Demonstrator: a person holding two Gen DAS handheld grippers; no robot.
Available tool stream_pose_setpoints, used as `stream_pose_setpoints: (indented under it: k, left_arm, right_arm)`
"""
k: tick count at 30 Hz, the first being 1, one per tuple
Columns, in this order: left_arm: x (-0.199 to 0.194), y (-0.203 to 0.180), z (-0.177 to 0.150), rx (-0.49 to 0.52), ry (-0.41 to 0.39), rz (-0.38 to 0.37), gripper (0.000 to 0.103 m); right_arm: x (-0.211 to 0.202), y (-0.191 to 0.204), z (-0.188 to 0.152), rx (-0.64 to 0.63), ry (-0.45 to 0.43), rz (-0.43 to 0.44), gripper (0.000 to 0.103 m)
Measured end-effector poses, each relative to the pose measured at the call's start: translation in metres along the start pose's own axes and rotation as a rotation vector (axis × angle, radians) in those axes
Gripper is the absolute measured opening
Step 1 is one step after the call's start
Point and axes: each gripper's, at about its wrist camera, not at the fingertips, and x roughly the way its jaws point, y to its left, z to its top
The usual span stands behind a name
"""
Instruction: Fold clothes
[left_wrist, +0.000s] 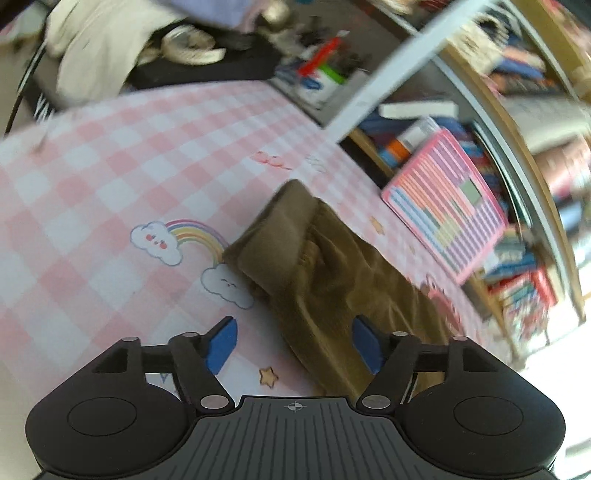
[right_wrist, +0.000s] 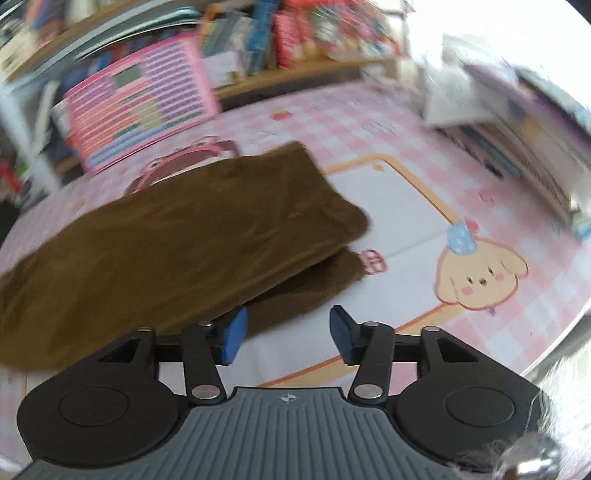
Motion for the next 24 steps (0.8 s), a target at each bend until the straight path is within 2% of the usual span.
stream_pose_setpoints:
  k: [2,6,9,13,15,21,24]
  left_arm:
    - [-0.008,-0.011,-0.007,0.088,-0.006,0.012,0.075]
    - [-0.022,-0.03,-0.026,0.24,-0.011,0.03,0.081]
    - [-0.032,-0.041,-0.044,0.321,-0.021,0.028,0.088]
    - [-0.037,-0.049,-0.067,0.424,0.01,0.045,0.095]
    - [-0.035,-0.049,-0.069,0.444,0.033,0.061,0.097]
    - [-0.037,-0.042,-0.065,0.395,0.011,0.089,0.099]
    - [-0.038,-0.047,-0.068,0.409,0.009,0.088,0.099]
  right_arm:
    - [-0.005,0.014,-0.007,-0.036,-0.01,0.019,0.054]
    - [-0.012,0.037,-0.024,-0.074,-0.002,0.058,0.068]
    - [-0.014,0.049,-0.03,-0.098,0.003,0.065,0.074]
    - [-0.018,0.063,-0.038,-0.129,0.009,0.069,0.079]
    - [-0.02,0.07,-0.041,-0.145,0.012,0.071,0.082]
    - [-0.021,0.078,-0.043,-0.176,0.014,0.063,0.086]
    - [-0.02,0.078,-0.041,-0.202,0.001,0.069,0.086]
